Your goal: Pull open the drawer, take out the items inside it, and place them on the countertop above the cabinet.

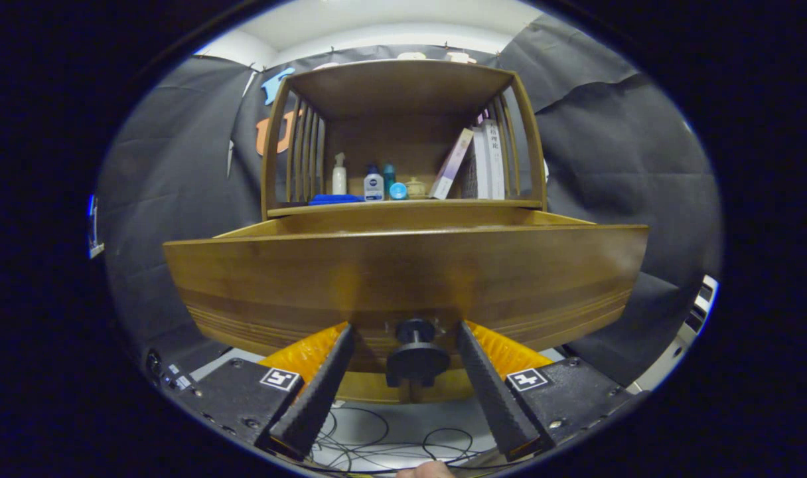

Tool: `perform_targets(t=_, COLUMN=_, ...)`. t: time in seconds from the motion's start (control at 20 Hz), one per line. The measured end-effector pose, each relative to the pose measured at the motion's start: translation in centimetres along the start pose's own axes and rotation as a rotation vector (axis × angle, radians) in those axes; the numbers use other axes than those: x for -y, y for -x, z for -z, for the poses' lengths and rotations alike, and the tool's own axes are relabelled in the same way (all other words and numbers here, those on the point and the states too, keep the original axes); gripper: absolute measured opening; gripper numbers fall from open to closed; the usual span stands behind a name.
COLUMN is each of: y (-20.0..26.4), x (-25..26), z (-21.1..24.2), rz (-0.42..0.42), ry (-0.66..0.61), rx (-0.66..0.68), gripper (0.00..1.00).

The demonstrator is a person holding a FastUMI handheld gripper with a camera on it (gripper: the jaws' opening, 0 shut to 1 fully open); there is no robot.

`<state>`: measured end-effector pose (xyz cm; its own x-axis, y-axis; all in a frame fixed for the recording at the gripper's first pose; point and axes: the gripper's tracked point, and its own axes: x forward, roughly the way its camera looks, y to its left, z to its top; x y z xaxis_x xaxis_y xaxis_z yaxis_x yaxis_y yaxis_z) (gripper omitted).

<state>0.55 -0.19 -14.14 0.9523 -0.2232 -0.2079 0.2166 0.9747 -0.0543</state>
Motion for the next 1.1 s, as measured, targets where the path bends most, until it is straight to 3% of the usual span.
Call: perform_targets(t=1.1, y=-4.7, x=0.1, z=-1.9, rz=-0.039, ry=0.014, rx=0.014, gripper=0.99)
